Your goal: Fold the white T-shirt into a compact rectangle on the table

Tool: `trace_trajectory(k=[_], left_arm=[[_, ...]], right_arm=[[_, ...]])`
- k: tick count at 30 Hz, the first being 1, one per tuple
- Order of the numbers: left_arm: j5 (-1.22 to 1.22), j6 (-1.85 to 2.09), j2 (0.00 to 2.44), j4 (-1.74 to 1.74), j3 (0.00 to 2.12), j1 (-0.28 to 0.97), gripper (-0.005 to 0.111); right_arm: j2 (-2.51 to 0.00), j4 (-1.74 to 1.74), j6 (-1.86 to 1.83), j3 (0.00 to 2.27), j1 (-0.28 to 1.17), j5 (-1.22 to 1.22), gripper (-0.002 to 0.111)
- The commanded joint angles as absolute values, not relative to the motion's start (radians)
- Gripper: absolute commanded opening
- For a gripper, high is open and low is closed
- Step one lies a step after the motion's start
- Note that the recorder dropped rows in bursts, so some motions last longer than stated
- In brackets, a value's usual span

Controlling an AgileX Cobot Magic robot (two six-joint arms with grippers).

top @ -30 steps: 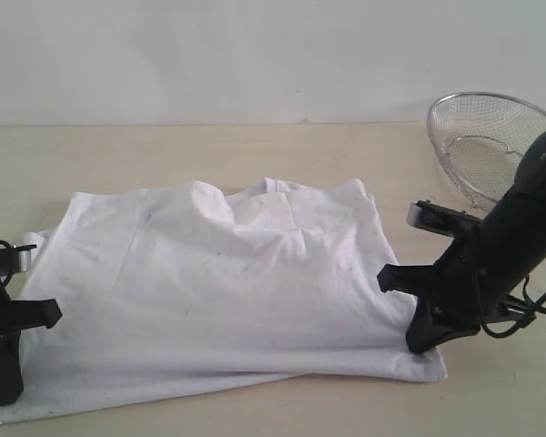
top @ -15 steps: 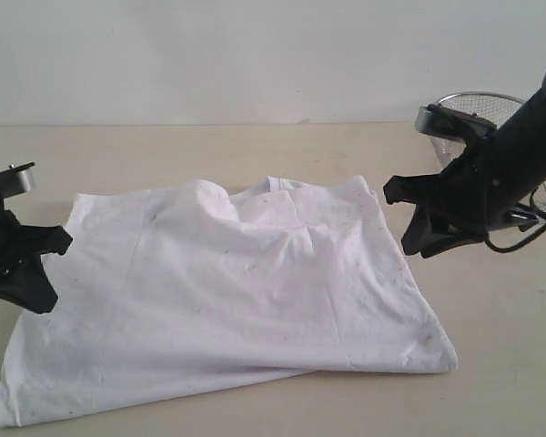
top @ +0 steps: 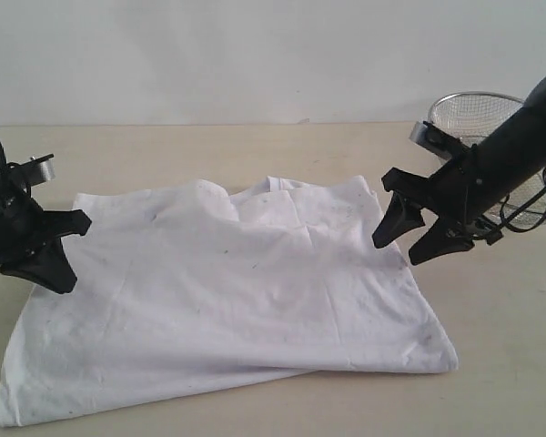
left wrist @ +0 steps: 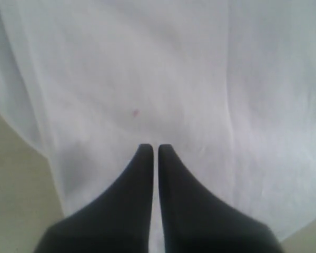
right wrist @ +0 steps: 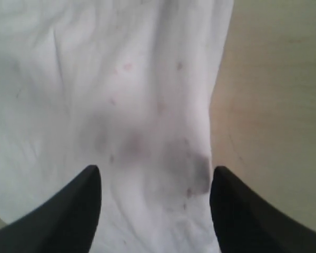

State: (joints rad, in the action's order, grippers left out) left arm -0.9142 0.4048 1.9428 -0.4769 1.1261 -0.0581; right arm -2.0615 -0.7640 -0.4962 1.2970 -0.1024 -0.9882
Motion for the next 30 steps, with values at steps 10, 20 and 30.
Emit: trace_trajectory(k=[10,20,30], left_arm=[[-0.908,0.411,2.001,-0.483,1.135,-0.057,0.004],[-0.908,0.411,2.019,-0.490,1.135,-0.057,0.004],[-0.906,0.411,2.019,-0.490,1.135,-0.057,0.004]], right_arm=[[-2.086,-0.762,-0.561,1.309,-0.111,-0.947,0.055],[-2.124,-0.748,-0.529,1.309,-0.111,-0.946,0.055],[-2.162,-0.761,-0.533,1.309,-0.109,-0.954,0.055]])
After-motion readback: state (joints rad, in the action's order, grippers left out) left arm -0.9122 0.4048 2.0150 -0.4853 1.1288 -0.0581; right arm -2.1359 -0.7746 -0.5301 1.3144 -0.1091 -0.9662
